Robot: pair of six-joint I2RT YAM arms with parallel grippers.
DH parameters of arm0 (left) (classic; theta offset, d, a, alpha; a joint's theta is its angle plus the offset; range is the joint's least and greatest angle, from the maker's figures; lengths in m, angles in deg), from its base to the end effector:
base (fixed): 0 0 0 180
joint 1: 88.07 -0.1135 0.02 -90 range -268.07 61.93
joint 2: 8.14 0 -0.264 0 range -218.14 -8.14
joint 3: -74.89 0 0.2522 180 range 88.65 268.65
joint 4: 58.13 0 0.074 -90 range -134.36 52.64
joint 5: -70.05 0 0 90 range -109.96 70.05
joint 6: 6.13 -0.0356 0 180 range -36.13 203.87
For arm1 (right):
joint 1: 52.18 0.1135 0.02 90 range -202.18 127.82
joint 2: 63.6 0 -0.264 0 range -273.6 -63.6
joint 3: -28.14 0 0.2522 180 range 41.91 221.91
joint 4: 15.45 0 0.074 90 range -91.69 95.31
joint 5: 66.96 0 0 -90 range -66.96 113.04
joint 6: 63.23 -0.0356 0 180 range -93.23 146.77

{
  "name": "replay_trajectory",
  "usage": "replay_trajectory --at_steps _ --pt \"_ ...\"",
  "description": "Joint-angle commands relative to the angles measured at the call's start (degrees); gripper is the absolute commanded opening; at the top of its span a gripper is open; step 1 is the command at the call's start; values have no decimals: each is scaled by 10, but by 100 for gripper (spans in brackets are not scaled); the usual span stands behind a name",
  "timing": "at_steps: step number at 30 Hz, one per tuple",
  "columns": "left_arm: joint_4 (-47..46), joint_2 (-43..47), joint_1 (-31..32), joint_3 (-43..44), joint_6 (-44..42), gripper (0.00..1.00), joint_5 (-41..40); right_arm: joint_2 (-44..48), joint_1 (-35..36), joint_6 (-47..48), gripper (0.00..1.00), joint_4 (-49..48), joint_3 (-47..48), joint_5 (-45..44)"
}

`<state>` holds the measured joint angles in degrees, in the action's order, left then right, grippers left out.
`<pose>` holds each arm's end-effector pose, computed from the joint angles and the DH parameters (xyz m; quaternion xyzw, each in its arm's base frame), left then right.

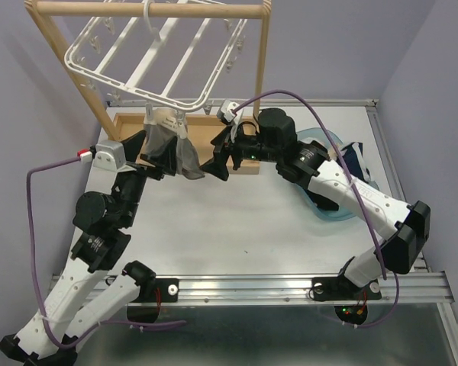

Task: Remove the underwear clipped to the hanger
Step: Remove the underwear from the hanger.

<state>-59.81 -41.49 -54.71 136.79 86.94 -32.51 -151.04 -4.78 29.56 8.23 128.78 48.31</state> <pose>0.1003 -0.0568 0.4339 0.0378 0.5028 -0.2176 0.8357 0.2312 0.2739 0.4155 -0.4448 0.6200 0.3924 0.5136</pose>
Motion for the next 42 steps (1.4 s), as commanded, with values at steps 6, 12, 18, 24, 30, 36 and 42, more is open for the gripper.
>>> replay_trajectory --at_steps 6,12,18,24,30,36,42 --pt "-40 -57 -15 27 52 85 64 1 30 -3 90 -58 -21 -21" --pt "-54 -108 -15 49 76 82 47 10 30 1 91 -62 -37 -31" --pt "-57 -154 -14 68 83 80 -11 53 31 18 93 -67 -76 -54" --pt "-107 -169 -15 64 55 77 -70 82 31 17 94 -75 -106 -57" --pt "-145 -192 -9 68 36 74 -79 85 30 9 94 -83 -113 -52" --pt "-170 -209 -5 71 24 72 -83 86 30 3 94 -87 -113 -45" --pt "-187 -210 -2 69 4 56 -81 86 31 2 94 -89 -115 -44"
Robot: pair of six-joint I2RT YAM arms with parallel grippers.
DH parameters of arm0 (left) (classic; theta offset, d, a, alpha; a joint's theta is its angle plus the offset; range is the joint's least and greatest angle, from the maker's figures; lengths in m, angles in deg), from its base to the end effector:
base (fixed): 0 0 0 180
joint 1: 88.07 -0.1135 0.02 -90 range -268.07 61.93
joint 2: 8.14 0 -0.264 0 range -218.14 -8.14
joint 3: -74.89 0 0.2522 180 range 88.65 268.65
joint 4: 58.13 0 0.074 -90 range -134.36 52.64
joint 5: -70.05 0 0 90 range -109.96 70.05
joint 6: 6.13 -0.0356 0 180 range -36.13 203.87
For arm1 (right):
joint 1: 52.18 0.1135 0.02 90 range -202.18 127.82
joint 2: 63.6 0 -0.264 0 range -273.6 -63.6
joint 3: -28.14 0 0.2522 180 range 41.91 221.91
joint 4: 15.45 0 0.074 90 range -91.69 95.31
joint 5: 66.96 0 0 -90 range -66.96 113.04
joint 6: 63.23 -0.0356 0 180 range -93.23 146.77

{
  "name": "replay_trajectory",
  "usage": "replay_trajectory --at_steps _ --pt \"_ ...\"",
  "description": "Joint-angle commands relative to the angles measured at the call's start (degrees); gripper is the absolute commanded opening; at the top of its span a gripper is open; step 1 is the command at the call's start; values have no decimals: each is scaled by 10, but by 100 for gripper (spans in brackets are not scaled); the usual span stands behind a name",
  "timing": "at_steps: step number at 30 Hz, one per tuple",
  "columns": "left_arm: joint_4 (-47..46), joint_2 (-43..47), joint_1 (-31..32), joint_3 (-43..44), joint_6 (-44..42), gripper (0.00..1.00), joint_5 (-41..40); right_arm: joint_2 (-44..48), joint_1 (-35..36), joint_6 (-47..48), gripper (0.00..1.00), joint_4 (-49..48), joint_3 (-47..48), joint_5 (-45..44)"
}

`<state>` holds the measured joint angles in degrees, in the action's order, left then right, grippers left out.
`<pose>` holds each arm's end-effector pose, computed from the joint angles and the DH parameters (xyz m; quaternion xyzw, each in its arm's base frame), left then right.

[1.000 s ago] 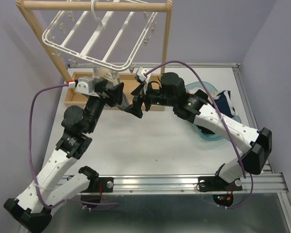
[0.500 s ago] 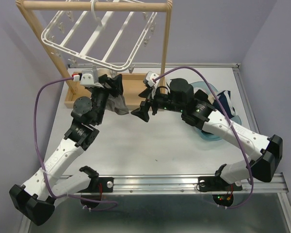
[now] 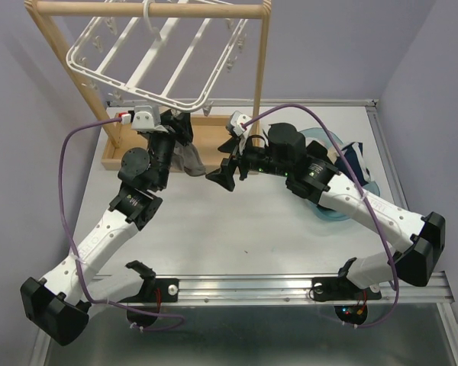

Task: Remove the underwear clipped to the hanger
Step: Remove the underwear from the hanger.

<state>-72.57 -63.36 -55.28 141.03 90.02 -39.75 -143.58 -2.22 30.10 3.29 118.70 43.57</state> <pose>0.1866 -0.1059 0.4242 -0.0200 0.5460 -0.1908 0.8155 0.2016 0.2593 0.4045 -0.4378 0.6122 0.3788 0.5386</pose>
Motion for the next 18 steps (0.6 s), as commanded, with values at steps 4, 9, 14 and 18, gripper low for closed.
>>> replay_trajectory --at_steps 4,9,14,18 --pt "-66 11 4 27 -39 36 -1 11 4 -3 94 -39 -16 6" --pt "-74 15 5 23 -47 4 24 10 4 -3 94 -40 -17 8" --pt "-67 20 5 20 -43 5 52 12 4 2 94 -41 -22 7" --pt "-45 33 5 17 -33 44 63 19 5 11 95 -41 -28 10"
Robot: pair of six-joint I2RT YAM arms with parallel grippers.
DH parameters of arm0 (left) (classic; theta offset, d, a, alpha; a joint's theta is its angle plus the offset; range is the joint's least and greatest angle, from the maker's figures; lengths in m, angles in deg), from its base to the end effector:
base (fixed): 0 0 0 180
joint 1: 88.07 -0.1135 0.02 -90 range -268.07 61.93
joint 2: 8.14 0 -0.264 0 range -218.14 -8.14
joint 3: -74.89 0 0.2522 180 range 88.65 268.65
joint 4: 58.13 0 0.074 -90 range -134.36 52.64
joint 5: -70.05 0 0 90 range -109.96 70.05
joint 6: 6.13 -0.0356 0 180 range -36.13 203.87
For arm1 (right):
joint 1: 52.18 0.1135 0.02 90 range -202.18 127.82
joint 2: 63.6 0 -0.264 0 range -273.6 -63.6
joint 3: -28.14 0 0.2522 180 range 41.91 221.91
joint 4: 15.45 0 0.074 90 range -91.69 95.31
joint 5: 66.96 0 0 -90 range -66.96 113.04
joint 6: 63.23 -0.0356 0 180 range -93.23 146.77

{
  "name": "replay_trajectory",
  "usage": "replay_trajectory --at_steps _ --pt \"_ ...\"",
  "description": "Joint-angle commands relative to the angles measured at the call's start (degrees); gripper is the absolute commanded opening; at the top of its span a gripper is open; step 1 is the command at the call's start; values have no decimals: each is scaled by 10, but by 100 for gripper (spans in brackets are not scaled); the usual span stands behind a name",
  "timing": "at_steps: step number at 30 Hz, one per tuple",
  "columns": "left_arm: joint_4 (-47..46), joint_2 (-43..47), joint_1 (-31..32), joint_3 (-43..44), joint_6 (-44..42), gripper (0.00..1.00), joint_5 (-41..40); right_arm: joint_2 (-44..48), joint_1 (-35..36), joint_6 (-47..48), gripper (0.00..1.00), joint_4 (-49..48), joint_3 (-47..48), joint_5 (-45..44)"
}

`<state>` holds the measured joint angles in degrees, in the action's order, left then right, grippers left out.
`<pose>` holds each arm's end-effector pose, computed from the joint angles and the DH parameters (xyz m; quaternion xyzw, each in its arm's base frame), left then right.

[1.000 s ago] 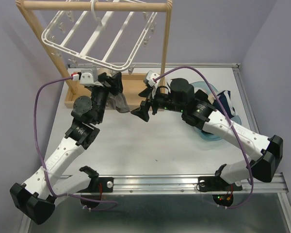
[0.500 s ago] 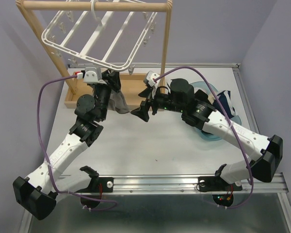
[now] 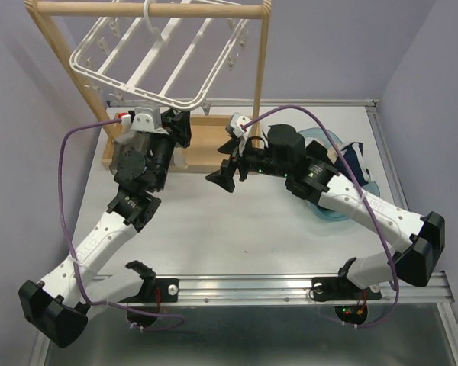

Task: Remove the underwear clipped to the hanger
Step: Remove the underwear from the hanger.

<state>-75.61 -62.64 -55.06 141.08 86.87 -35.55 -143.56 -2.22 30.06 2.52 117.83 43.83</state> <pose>0.1798 -0.1054 0.4323 0.0168 0.5148 -0.1988 0.8338 0.2018 0.2598 0.4007 -0.4388 0.6119 0.3803 0.5370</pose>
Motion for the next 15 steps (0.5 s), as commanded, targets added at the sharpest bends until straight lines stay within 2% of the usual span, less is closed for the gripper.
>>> replay_trajectory --at_steps 1,4,6,12,15 --pt "-12 30 3 15 1 53 23 21 4 19 97 -32 -23 8" --pt "9 48 3 9 3 61 43 29 4 43 100 -32 -35 22" --pt "24 56 3 12 4 62 52 38 2 59 100 -30 -45 44" --pt "109 96 3 22 2 81 80 55 -14 116 100 -25 -83 91" --pt "138 108 3 25 -2 82 89 62 -25 131 100 -25 -98 100"
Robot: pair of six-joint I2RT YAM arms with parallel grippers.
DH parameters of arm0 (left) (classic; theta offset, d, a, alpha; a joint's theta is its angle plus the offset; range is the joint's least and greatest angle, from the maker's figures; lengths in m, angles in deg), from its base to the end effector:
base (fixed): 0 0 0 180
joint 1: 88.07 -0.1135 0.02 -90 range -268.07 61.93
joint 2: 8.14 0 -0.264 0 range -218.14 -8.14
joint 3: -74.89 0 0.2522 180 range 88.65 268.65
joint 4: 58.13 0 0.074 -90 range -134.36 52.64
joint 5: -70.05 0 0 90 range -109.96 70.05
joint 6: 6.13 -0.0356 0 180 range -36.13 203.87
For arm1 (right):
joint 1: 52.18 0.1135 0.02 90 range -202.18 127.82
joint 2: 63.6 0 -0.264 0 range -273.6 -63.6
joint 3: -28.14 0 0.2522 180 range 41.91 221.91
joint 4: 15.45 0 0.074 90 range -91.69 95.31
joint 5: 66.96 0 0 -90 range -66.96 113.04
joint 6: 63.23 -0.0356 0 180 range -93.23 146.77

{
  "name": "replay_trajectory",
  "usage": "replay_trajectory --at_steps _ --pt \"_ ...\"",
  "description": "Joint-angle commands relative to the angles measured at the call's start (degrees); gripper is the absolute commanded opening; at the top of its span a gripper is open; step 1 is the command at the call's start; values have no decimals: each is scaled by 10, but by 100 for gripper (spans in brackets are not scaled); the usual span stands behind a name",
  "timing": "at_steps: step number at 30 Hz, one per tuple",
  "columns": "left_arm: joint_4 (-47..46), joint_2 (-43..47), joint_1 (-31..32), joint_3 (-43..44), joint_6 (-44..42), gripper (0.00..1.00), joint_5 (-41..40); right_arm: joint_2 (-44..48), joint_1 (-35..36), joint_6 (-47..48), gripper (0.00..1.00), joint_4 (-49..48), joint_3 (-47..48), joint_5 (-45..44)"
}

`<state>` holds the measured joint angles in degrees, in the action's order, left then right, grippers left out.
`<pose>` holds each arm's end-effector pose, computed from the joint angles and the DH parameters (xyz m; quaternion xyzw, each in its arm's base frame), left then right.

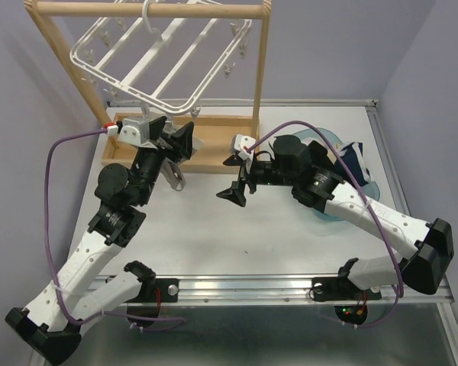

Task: Remove the underwear clipped to the hanger
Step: Remove the underwear from the hanger.

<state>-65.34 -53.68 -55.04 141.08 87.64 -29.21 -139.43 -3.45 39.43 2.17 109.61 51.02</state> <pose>0.1436 -0.0865 0.4419 0.0630 0.5152 -0.2300 0.8232 0.1916 0.2436 0.3724 -0.5157 0.5707 0.3677 0.5226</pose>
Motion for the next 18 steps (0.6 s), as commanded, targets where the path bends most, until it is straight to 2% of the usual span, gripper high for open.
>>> replay_trajectory --at_steps 1,7,12,15,18 --pt "51 27 2 25 -10 82 27 24 -14 41 100 -22 -20 31" --pt "99 83 2 4 -26 82 7 31 -33 51 100 -24 -42 50" --pt "106 145 2 -49 -11 82 -28 24 -40 55 100 -25 -61 81" --pt "103 185 2 -83 -8 85 -87 13 -40 57 100 -29 -71 102" --pt "106 186 1 -103 -10 87 -125 10 -41 60 100 -32 -78 115"
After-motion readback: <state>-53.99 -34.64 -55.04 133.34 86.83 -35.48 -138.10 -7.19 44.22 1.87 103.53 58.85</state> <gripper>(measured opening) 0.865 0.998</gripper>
